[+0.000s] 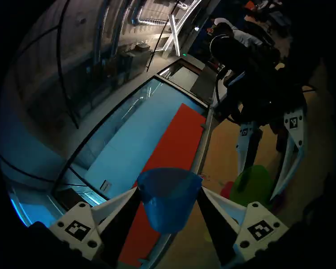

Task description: Pour water

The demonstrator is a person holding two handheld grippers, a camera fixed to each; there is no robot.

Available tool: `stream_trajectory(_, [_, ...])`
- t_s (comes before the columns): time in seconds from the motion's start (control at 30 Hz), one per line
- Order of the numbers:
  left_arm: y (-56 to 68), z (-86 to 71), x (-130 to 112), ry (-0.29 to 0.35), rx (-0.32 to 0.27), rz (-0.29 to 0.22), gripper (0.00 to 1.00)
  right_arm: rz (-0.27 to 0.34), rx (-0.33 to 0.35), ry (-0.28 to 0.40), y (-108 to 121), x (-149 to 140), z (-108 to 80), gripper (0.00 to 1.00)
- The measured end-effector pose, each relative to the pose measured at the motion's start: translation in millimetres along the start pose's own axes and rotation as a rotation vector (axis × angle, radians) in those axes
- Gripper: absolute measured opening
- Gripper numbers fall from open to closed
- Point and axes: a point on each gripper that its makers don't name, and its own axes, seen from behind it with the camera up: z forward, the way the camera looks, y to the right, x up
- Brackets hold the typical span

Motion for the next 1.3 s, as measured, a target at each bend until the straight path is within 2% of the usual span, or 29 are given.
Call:
stream_trajectory(0.87, [-4.7, 4.9, 6.9, 0.012, 0.017, 0.11, 0.85, 0.003, -0.007, 0.006, 5.4, 1.6, -3.5, 0.89])
stream_trajectory(1.3, [-4.8, 1.6, 8.3, 0.014, 0.028, 0.154, 0.85, -0.001, -0.007, 0.006, 5.6, 2.8, -4.0, 0.89])
